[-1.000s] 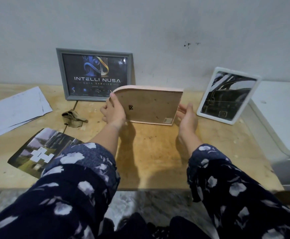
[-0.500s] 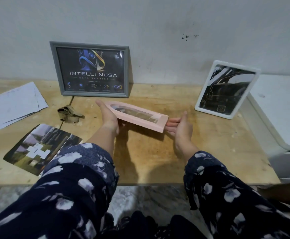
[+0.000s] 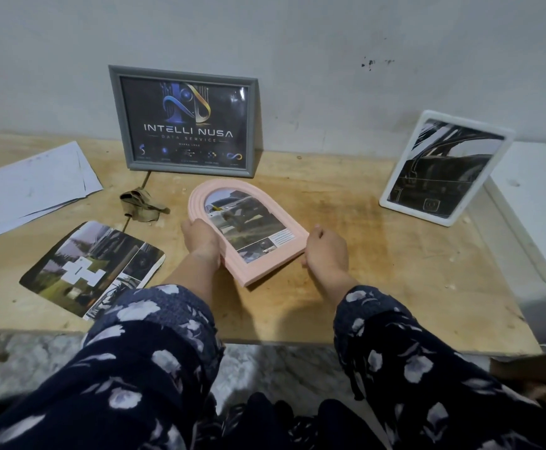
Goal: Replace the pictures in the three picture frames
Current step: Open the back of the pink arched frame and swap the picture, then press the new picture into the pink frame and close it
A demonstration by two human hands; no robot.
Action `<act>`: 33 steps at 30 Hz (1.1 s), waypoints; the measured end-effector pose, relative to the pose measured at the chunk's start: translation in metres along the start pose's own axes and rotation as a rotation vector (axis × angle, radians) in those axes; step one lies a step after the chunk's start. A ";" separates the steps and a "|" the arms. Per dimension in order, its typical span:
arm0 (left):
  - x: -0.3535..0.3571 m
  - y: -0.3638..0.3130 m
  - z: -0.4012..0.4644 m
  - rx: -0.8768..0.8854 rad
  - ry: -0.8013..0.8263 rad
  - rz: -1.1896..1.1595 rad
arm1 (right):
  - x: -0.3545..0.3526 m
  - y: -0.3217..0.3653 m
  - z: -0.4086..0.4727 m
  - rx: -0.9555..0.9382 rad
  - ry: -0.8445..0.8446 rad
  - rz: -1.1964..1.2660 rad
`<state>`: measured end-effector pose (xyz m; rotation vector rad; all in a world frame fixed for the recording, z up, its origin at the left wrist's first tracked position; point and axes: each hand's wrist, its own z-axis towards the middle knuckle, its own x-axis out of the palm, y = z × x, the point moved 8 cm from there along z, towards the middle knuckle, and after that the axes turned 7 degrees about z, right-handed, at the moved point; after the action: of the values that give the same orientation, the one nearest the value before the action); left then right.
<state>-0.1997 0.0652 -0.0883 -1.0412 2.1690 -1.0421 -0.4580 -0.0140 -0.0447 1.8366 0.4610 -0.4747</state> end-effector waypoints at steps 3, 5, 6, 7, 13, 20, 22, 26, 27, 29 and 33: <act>-0.007 0.004 0.003 -0.010 -0.001 0.030 | -0.007 0.002 0.011 -0.078 -0.053 -0.237; -0.010 0.004 0.006 -0.008 -0.001 0.076 | -0.001 0.000 0.017 -0.095 -0.013 -0.265; -0.012 0.004 0.008 -0.008 -0.003 0.105 | 0.004 -0.002 0.018 -0.090 0.027 -0.264; -0.012 0.004 0.010 -0.008 0.007 0.135 | 0.010 -0.003 0.017 -0.086 0.069 -0.255; -0.014 -0.003 0.026 0.051 0.034 0.399 | 0.030 -0.003 0.008 -0.081 0.111 -0.287; -0.005 -0.031 0.028 0.323 0.049 0.949 | 0.035 0.001 0.008 -0.028 0.070 -0.378; -0.005 -0.036 0.026 0.409 0.035 0.949 | 0.037 0.002 0.007 -0.012 0.065 -0.393; -0.013 -0.044 0.018 0.501 0.036 0.967 | 0.041 0.008 0.006 0.004 0.047 -0.406; -0.019 -0.047 0.017 0.521 0.018 1.014 | 0.043 0.012 0.005 -0.011 0.027 -0.431; -0.030 -0.052 0.017 0.580 -0.042 1.168 | 0.048 0.026 0.003 -0.082 -0.016 -0.480; -0.058 -0.051 0.030 0.669 -0.101 1.384 | 0.091 0.065 -0.002 -0.269 0.048 -0.492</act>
<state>-0.1241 0.0784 -0.0571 0.6669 1.6054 -0.7940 -0.3472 -0.0240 -0.0411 1.4709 0.9721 -0.6638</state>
